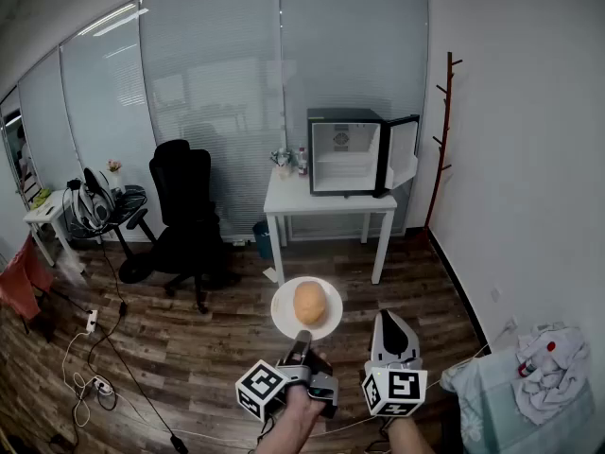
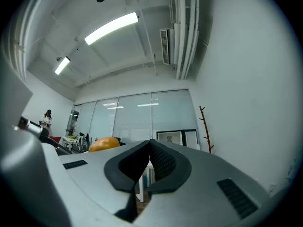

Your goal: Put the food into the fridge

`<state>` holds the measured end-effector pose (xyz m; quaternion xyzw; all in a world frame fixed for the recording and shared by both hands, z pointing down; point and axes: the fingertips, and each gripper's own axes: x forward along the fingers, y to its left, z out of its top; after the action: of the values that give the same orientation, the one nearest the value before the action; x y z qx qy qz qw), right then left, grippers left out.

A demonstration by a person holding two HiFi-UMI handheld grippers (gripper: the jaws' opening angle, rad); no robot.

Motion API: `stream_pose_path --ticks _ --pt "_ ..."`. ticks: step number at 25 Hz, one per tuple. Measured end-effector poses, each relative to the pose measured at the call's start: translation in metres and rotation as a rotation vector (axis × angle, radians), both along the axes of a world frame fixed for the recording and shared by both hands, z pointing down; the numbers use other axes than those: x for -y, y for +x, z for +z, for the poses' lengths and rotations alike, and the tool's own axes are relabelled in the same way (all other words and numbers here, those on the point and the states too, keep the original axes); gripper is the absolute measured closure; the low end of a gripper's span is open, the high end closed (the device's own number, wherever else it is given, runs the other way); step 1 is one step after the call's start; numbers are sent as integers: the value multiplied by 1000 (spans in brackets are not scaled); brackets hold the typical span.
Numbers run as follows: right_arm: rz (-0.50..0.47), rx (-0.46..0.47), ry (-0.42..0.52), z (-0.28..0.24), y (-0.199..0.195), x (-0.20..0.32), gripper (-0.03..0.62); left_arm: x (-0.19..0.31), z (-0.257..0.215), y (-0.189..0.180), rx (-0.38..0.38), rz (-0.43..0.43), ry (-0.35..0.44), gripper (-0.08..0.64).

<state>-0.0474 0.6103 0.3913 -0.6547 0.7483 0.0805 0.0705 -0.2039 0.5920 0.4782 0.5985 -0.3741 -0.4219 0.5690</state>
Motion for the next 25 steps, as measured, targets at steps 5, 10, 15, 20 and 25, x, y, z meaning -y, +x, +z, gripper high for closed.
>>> stream_pose_path --ticks 5,10,15,20,25 --pt "-3 6 -4 1 13 8 566 7 -1 14 -2 3 0 528" --pt "0 20 -3 4 25 17 566 14 1 26 8 -1 0 528" --pt "16 56 2 6 45 32 565 29 3 39 16 -3 -5 528" --pt "20 59 -4 8 69 49 565 48 4 58 26 -3 -5 528" --pt "24 67 1 9 93 71 565 71 4 81 29 3 -1 528"
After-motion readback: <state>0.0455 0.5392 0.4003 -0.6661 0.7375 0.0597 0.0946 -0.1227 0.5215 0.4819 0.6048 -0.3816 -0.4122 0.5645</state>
